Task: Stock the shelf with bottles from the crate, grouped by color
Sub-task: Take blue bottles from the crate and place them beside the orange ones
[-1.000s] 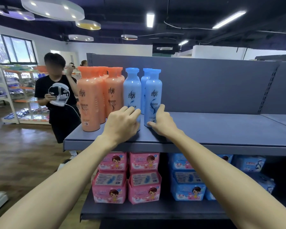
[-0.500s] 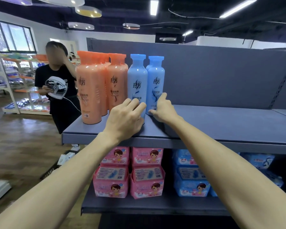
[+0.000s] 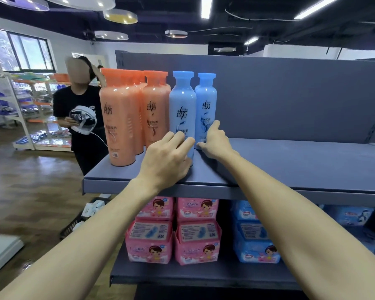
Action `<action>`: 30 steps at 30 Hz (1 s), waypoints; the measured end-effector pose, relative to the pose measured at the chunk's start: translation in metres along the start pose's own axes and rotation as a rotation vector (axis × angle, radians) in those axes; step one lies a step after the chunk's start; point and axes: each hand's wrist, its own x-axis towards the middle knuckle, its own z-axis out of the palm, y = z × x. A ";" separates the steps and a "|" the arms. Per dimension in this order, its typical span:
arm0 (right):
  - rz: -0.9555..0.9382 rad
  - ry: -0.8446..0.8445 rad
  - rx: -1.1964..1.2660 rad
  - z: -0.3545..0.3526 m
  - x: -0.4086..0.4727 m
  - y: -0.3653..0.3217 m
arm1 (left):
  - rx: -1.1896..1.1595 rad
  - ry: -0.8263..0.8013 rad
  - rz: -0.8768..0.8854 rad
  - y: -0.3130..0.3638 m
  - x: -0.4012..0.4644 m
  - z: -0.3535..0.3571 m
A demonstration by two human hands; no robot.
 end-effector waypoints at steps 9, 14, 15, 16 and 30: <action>-0.008 0.020 0.003 0.005 0.007 0.000 | 0.004 0.015 -0.003 0.001 0.000 0.001; 0.012 0.015 0.022 0.004 0.004 -0.002 | -0.005 0.009 -0.015 0.000 0.000 0.002; 0.018 0.010 0.026 0.003 0.003 -0.002 | -0.001 0.008 -0.013 0.000 0.000 0.002; 0.020 0.006 0.022 0.003 0.001 -0.002 | 0.003 0.009 -0.013 0.000 -0.001 0.002; -0.111 0.014 -0.121 -0.041 -0.062 0.001 | 0.048 -0.042 0.002 0.003 -0.002 -0.005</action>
